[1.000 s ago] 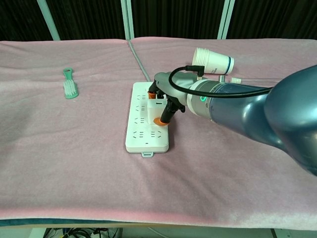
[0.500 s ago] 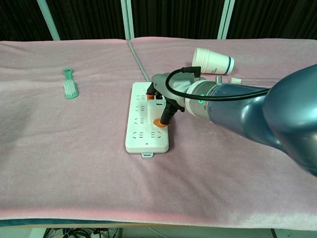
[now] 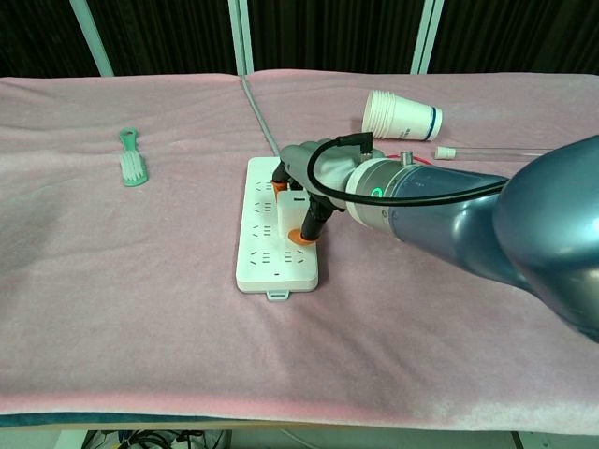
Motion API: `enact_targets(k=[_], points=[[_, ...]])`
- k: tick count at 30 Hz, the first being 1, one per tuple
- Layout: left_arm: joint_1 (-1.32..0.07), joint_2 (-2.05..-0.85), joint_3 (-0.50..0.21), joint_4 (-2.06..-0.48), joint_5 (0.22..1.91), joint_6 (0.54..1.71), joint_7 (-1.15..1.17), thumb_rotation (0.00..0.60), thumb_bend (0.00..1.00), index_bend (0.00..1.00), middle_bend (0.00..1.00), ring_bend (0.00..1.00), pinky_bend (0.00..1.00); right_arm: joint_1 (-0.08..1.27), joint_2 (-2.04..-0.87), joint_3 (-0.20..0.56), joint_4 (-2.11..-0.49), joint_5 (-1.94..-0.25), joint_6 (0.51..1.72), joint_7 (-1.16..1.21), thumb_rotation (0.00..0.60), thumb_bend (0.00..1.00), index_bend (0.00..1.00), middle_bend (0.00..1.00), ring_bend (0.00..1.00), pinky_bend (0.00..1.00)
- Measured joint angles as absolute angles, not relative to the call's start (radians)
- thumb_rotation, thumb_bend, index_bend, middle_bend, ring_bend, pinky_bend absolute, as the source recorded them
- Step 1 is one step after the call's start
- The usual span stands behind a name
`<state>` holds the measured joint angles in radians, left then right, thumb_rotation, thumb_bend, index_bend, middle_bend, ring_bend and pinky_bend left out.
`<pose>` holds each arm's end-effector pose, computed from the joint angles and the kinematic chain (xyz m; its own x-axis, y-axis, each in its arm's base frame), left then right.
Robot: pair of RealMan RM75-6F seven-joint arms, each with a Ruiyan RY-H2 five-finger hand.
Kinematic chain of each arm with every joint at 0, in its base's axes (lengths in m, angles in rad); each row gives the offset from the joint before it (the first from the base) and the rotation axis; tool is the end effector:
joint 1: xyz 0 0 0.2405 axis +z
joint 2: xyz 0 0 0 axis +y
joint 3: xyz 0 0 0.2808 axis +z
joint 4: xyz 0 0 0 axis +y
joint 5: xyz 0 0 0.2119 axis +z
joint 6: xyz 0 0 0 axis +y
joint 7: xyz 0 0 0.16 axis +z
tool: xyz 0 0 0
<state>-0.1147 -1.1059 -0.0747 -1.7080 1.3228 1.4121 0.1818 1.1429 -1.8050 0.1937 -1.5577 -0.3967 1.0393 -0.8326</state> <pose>-0.3367 0.2106 0.1651 0.4586 0.0693 0.8859 0.8782 0.1168 -0.4638 -0.0411 -0.3513 -0.1231 0.5466 -0.4572 0.7015 -0.8312 -0.3978 0.3884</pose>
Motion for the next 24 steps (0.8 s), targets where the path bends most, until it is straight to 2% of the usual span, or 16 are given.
enact_targets(k=[7, 9, 11, 13, 15, 18, 21, 24], points=[[-0.115, -1.106, -0.074, -1.707, 1.324, 1.412, 0.182, 0.600, 0.31, 0.09, 0.00, 0.00, 0.00, 1.138, -1.803, 0.192, -1.561, -0.406, 1.040, -0.834, 0.600, 0.53, 1.00, 0.87, 0.84, 0.58], [-0.115, -1.106, -0.074, -1.708, 1.323, 1.412, 0.183, 0.600, 0.31, 0.09, 0.00, 0.00, 0.00, 1.137, -1.800, 0.196, -1.565, -0.409, 1.043, -0.832, 0.600, 0.53, 1.00, 0.80, 0.80, 0.57], [-0.115, -1.106, -0.074, -1.708, 1.323, 1.412, 0.184, 0.600, 0.31, 0.09, 0.00, 0.00, 0.00, 1.134, -1.796, 0.200, -1.573, -0.412, 1.043, -0.825, 0.600, 0.52, 0.95, 0.70, 0.73, 0.55], [-0.115, -1.106, -0.074, -1.708, 1.323, 1.412, 0.184, 0.600, 0.31, 0.09, 0.00, 0.00, 0.00, 1.130, -1.791, 0.205, -1.581, -0.412, 1.040, -0.814, 0.600, 0.48, 0.85, 0.60, 0.66, 0.50], [-0.115, -1.106, -0.074, -1.709, 1.322, 1.412, 0.185, 0.600, 0.31, 0.09, 0.00, 0.00, 0.00, 1.125, -1.784, 0.211, -1.591, -0.410, 1.034, -0.800, 0.600, 0.41, 0.65, 0.46, 0.56, 0.43], [-0.115, -1.105, -0.074, -1.709, 1.321, 1.412, 0.186, 0.600, 0.31, 0.09, 0.00, 0.00, 0.00, 1.117, -1.772, 0.219, -1.602, -0.404, 1.022, -0.780, 0.600, 0.33, 0.43, 0.31, 0.44, 0.34], [-0.115, -1.105, -0.073, -1.710, 1.318, 1.411, 0.189, 0.600, 0.31, 0.09, 0.00, 0.00, 0.00, 1.109, -1.766, 0.223, -1.607, -0.406, 1.019, -0.763, 0.600, 0.25, 0.25, 0.16, 0.31, 0.26], [-0.115, -1.104, -0.074, -1.711, 1.315, 1.410, 0.193, 0.600, 0.31, 0.09, 0.00, 0.00, 0.00, 1.104, -1.757, 0.216, -1.613, -0.415, 1.018, -0.760, 0.600, 0.17, 0.14, 0.06, 0.23, 0.22]])
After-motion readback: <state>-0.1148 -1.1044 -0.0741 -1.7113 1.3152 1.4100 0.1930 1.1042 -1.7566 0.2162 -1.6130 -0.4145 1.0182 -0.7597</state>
